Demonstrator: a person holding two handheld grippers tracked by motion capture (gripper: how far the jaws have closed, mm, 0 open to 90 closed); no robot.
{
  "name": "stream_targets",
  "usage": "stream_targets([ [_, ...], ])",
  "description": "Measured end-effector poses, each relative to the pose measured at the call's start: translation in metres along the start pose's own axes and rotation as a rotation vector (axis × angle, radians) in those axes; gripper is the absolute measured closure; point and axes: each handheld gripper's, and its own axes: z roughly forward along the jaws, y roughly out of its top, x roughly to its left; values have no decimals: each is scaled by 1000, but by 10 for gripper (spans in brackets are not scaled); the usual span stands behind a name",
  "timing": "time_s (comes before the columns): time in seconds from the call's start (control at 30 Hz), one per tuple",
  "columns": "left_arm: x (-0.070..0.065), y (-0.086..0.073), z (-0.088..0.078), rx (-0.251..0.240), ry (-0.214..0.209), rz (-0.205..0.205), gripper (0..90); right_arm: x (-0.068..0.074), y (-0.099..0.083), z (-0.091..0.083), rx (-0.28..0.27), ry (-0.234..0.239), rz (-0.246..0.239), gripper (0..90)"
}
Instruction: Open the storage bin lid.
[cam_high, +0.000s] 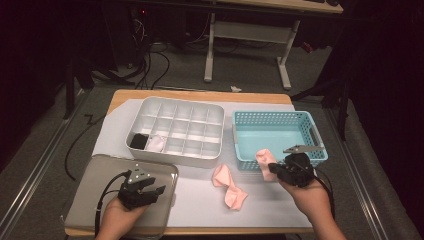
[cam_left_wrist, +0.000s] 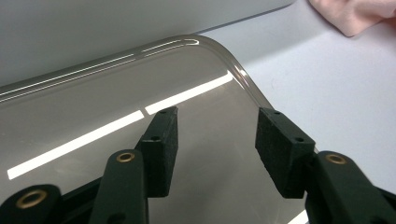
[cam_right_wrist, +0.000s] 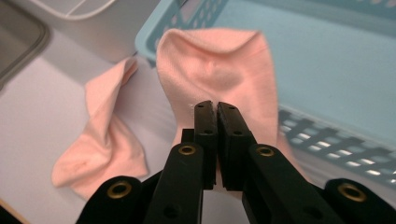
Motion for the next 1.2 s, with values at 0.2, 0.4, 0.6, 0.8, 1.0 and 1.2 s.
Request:
stream_targets([
  [0.2,0,0,0,-1,1,0,493,3,-22,19,49,25,8,870],
  [0.4,1,0,-1,-1,0,-2,493,-4,-43,46,103,23,38,867],
  [0.6,0,0,0,0,2,-1,493,-13,-51,60,98,25,70,806],
  [0.8,-3,4,1,2,6,4,493,-8,-49,55,41,24,72,681],
  [1.0,-9,8,-3,-4,18,8,493,18,-41,44,-29,53,-22,758],
  [1.2,-17,3,-5,-21,39,17,505,48,-41,56,-21,102,-119,899],
])
